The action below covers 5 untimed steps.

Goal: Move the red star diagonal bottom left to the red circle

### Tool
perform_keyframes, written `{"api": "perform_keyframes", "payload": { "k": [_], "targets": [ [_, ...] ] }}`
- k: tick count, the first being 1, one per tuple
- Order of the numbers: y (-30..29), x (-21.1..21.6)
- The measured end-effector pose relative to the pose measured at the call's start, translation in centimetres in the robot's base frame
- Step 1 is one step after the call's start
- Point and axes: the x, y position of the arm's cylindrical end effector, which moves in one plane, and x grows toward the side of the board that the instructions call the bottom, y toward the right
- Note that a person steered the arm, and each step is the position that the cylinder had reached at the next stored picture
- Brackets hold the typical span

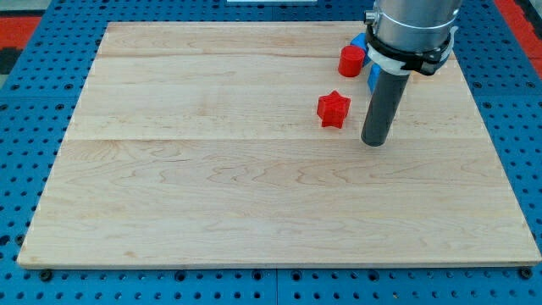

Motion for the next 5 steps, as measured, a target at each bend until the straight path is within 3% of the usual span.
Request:
{"api": "perform_keyframes", "payload": {
  "k": [5],
  "targets": [
    [-4.1, -6.5]
  ]
}}
